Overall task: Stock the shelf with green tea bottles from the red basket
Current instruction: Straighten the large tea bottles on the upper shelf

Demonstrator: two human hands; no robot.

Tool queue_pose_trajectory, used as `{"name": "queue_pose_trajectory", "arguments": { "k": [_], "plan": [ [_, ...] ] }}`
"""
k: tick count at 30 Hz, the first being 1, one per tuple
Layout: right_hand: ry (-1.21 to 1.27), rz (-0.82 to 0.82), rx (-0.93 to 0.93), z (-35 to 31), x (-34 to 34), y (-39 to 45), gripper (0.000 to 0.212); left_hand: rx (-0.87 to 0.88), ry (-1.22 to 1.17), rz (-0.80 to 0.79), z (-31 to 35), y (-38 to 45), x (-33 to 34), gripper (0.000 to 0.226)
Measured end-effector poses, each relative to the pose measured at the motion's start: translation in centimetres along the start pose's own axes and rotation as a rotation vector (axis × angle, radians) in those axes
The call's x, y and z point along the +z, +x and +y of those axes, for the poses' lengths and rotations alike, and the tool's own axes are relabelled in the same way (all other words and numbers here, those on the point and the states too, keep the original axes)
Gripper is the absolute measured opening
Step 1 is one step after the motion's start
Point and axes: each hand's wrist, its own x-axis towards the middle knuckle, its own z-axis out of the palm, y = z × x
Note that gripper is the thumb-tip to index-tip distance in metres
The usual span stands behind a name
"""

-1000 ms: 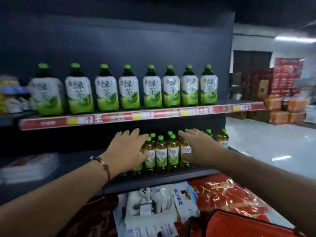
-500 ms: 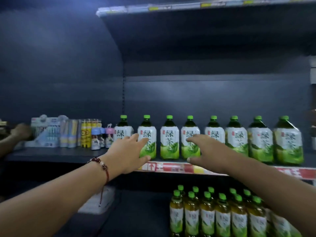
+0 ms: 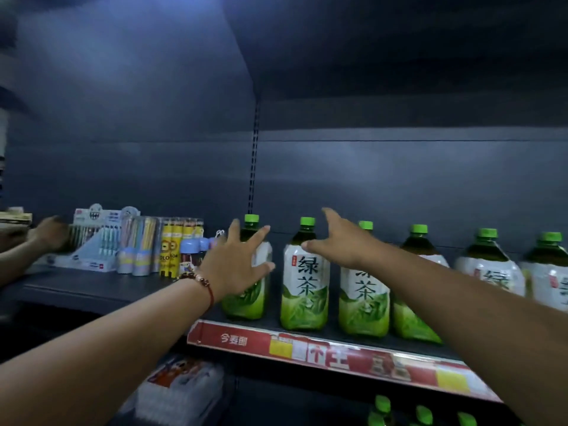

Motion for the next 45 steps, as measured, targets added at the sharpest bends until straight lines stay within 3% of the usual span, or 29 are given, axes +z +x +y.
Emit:
{"name": "queue_pose_trajectory", "arguments": {
  "k": [3, 8, 19, 26, 32, 35, 40, 42, 45],
  "plan": [
    [0.155, 0.012, 0.075, 0.1, 2.0, 2.6, 0.091, 0.006, -0.039, 0.035, -0.4, 1.2, 2.2, 0.078],
    [0.253, 0.054, 0.085, 1.6, 5.9, 6.9, 0.108, -0.011, -0.023, 0.141, -1.0, 2.0, 3.7, 0.070],
    [0.183, 0.222, 0.175, -1.2, 8.5, 6.4, 0.063, 0.012, 0.048, 0.208, -2.1, 1.1, 3.0, 0.064],
    [0.257, 0.190, 0.168, -3.2, 9.6, 7.1, 0.061, 0.050, 0.038, 0.196, -2.4, -0.1, 1.8, 0.051],
    [0.253, 0.279, 0.134, -3.4, 10.3, 6.7, 0.058, -0.015, 0.027, 0.212, -1.9, -1.4, 2.1, 0.049],
    [0.289, 0.246, 0.153, -3.6, 10.0, 6.6, 0.060, -0.001, 0.009, 0.189, -1.9, -1.2, 1.9, 0.048],
    [0.264, -0.032, 0.112, -2.7, 5.8, 5.3, 0.078, 0.027, -0.110, 0.075, -2.2, -1.5, 1.2, 0.053],
    [0.148, 0.040, 0.061, -1.5, 2.9, 4.3, 0.078, 0.011, -0.164, 0.028, -2.1, -1.6, 0.6, 0.058],
    [0.073, 0.208, 0.052, 1.7, -0.9, 3.4, 0.076, 0.100, -0.050, 0.187, -1.1, -1.7, 0.2, 0.069]
  ]
}}
